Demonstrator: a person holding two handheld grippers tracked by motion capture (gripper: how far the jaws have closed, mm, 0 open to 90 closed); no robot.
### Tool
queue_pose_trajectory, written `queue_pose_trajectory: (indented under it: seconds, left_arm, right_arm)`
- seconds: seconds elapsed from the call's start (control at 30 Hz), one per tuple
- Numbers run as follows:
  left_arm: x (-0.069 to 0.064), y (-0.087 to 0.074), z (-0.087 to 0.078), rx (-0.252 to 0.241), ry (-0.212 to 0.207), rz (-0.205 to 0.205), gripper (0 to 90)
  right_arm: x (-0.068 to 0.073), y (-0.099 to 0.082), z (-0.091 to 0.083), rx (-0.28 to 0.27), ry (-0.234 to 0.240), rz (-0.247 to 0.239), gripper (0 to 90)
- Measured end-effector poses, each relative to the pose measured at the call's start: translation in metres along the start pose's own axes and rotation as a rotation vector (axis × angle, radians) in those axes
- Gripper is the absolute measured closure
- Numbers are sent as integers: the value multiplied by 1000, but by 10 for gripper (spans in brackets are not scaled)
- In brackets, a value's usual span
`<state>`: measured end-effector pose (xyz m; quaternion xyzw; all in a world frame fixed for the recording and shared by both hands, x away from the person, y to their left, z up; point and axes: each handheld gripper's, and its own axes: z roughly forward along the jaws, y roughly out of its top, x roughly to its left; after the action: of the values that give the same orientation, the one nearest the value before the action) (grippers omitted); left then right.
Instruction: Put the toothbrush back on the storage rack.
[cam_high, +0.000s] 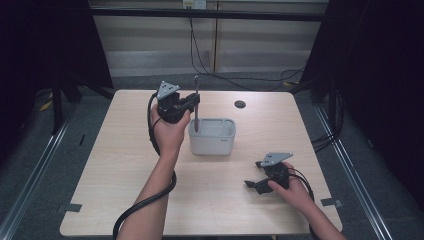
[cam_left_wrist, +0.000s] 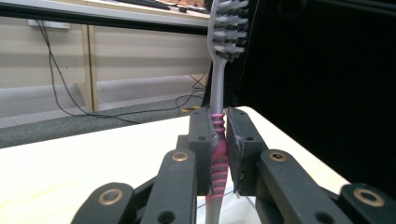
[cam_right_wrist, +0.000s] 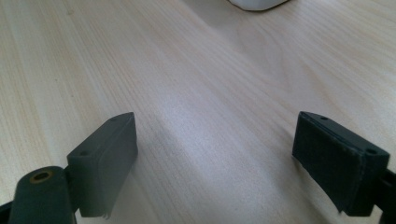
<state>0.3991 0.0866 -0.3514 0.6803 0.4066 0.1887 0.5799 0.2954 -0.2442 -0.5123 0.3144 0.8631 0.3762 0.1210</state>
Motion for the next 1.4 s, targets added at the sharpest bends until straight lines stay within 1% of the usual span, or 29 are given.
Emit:
queue_pose_trajectory:
  seconds: [0.2,0.27,0.3,0.37,0.57,0.8,0.9,0.97,1.17,1.4]
  left_arm:
    - [2,-3,0,5,13,5,812]
    - [2,-4,0,6,10,0,811]
    - [3,-5,0,3,19,2,811]
    - [4,-7,1,3,18,-5,811]
    - [5,-11,1,2,22,-4,811]
    - [7,-18,2,13,29,-13,811]
    - [9,-21,3,12,26,-23,811]
    - [8,-22,3,14,26,-18,811]
    - [8,-26,4,24,28,-19,811]
    - [8,-29,5,22,29,-26,810]
  right_arm:
    - [0,0,0,0,0,0,136]
    - [0,0,0,0,1,0,136]
    - [0,0,0,0,0,0,136]
    - [0,0,0,0,0,0,136]
    - [0,0,0,0,0,0,136]
    - [0,0,0,0,0,0,136]
    - [0,0,0,0,0,0,136]
    - [0,0,0,0,0,0,136]
    - [0,0,0,0,0,0,136]
    - [0,0,0,0,1,1,136]
